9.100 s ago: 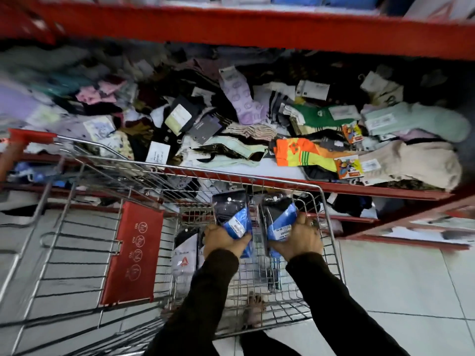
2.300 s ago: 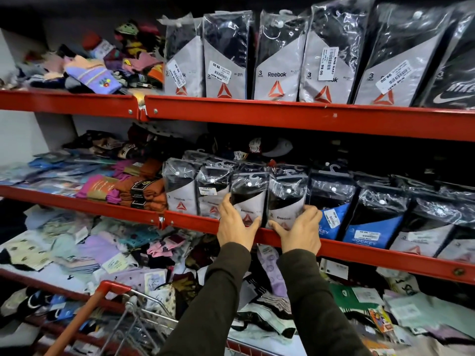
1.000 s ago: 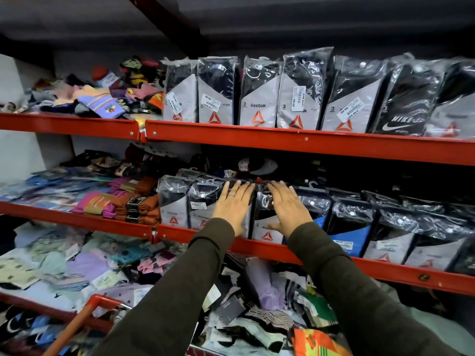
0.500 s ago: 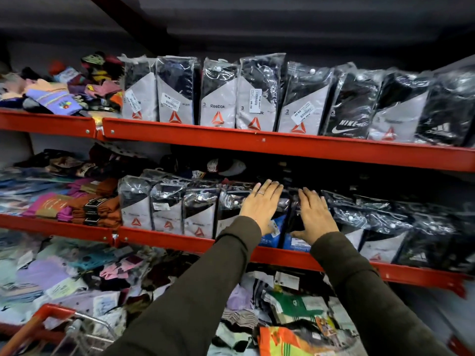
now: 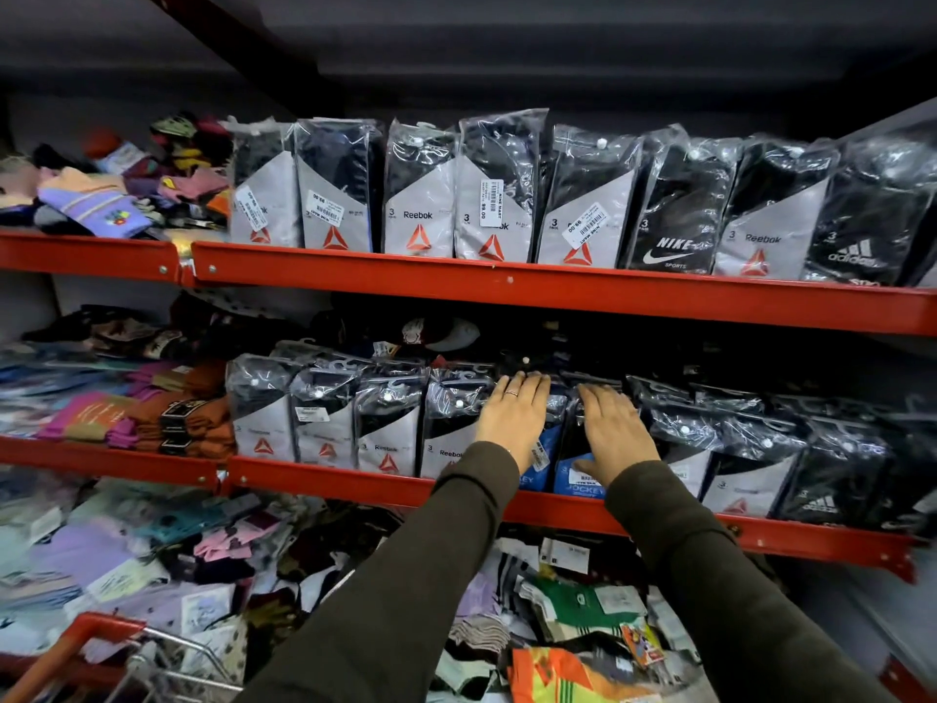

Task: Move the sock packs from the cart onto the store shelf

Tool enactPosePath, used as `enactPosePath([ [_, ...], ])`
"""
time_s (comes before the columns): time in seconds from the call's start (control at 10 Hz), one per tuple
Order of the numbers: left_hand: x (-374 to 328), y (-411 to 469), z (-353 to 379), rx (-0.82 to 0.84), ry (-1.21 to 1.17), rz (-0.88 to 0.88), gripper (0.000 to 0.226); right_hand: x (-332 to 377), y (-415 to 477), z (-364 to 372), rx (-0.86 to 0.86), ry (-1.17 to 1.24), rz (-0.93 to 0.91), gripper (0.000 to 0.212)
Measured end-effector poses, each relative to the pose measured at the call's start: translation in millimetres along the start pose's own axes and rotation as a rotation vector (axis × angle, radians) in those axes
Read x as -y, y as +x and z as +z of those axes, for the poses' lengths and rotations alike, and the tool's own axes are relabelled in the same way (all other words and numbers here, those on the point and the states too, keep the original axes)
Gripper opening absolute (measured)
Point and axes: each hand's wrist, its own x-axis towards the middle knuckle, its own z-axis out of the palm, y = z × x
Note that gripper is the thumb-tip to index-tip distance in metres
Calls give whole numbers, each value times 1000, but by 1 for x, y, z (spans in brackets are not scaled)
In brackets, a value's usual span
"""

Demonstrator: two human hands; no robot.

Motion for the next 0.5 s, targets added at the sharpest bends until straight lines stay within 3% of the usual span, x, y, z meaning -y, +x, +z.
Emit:
enactPosePath([
  [0.1,1,-3,-1,-9,-16,0,112,-1,-3,-5,14,-3,-12,113],
  [0.2,4,-11,-7,-80,-49,-2,107,0,-16,-14,-64,40,-33,100],
  [0.4,19,-33,-52,-461,-216,6,58,2,-28,-58,-595,239,-88,47],
  [0.5,31,-29,-94,-621,-230,7,51,3,-16,-96,-764,256,-106,39],
])
